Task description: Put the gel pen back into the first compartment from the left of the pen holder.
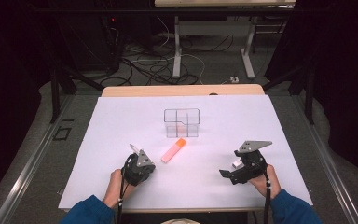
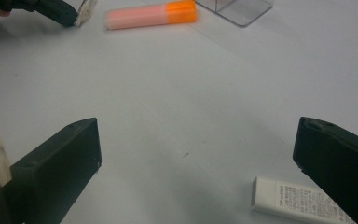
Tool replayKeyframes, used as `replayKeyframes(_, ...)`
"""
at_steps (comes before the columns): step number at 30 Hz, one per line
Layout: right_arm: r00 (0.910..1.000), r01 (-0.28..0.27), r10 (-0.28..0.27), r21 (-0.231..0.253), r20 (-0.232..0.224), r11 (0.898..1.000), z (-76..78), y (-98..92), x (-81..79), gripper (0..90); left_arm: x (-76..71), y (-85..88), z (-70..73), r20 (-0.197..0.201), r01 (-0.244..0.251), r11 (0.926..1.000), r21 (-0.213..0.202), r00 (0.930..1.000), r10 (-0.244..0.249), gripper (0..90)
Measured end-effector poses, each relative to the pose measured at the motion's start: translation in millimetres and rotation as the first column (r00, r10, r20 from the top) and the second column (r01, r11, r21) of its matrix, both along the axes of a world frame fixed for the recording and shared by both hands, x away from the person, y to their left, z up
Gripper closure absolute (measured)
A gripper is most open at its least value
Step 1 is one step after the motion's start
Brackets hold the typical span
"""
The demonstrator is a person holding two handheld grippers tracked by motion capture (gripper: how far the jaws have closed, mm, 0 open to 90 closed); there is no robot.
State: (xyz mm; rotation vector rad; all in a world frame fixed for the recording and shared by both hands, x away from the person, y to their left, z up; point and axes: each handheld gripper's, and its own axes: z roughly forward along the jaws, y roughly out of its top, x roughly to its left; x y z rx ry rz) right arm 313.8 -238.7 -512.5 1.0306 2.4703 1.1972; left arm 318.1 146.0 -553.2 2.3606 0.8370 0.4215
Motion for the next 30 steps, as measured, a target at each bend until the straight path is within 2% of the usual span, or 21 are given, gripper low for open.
replayKeyframes(8,1.0,0.005,-0.005,0.001,-0.002,1.0,0.2,0.1,-0.3,0.3,6.6,-2.9,-0.1,0.009,-0.012,0.9999,0.003,0.9999,0.012,89.6)
replayKeyframes(20,1.0,0.001,-0.001,0.01,0.005,1.0,0.0,-0.2,-0.3,0.3,15.9,-7.9,-1.7,0.054,-0.05,0.9986,0.016,0.9974,0.049,89.6)
replayKeyframes(30,1.0,0.002,-0.002,0.013,0.004,1.0,0.3,-0.2,-0.4,0.2,22.3,-10.3,-2.9,0.068,-0.071,0.9972,0.026,0.9953,0.069,89.6)
